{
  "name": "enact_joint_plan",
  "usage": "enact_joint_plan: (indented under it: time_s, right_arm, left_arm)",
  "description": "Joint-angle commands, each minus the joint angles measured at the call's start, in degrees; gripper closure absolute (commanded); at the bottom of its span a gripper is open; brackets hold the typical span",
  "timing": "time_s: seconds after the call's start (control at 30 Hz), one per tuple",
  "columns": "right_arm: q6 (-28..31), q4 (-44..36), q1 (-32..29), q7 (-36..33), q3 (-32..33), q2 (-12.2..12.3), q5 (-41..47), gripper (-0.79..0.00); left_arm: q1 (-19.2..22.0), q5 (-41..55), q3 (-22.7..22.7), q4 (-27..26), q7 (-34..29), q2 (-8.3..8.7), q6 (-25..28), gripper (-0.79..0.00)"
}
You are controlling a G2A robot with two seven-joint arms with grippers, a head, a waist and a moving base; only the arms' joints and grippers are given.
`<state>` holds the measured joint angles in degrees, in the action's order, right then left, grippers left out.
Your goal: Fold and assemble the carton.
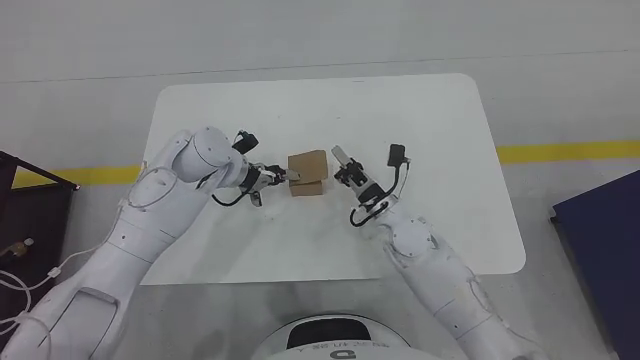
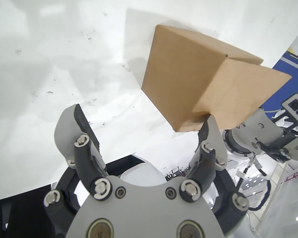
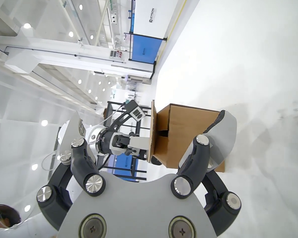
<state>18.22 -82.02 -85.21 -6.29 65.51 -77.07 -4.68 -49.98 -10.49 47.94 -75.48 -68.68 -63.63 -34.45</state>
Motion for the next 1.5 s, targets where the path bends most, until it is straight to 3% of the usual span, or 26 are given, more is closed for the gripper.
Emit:
enact_joint_plan:
  time_s: [0.0,0.2,0.37,0.7,1.1,1.47]
  right_arm:
    - [-3.01,-2.16,-1.18,0.31,0.92,0.42,-4.69,-0.785]
    - [-17.16,-10.78,-4.60,3.15,1.04,1.40,-24.81,-0.785]
    - [-24.54,-16.49,-5.18,-0.90,-1.94,1.55,-34.74,-0.785]
    - [-13.51,-18.76,-4.85,-4.15,-1.90,1.34,-22.78,-0.785]
    - [-13.92,-10.68,0.89,-4.92,-4.45,0.52,-21.39,-0.785]
    - [-11.60,-8.00,2.52,-6.74,-5.52,0.06,-16.49,-0.785]
  left_arm:
    - [0.36,0.11,-0.35,0.53,-0.08,-0.12,-0.09,-0.785]
    - [1.12,0.06,-2.15,1.37,-0.13,-0.66,-0.59,-0.785]
    - [1.84,-0.09,-3.55,1.84,-0.14,-1.10,-0.68,-0.785]
    - [2.09,0.58,-3.19,2.12,0.10,-1.02,-0.06,-0.785]
    - [1.85,0.69,-3.04,1.87,-0.32,-0.75,0.43,-0.785]
    - [2.32,0.51,-3.50,1.88,-0.45,-0.79,0.43,-0.785]
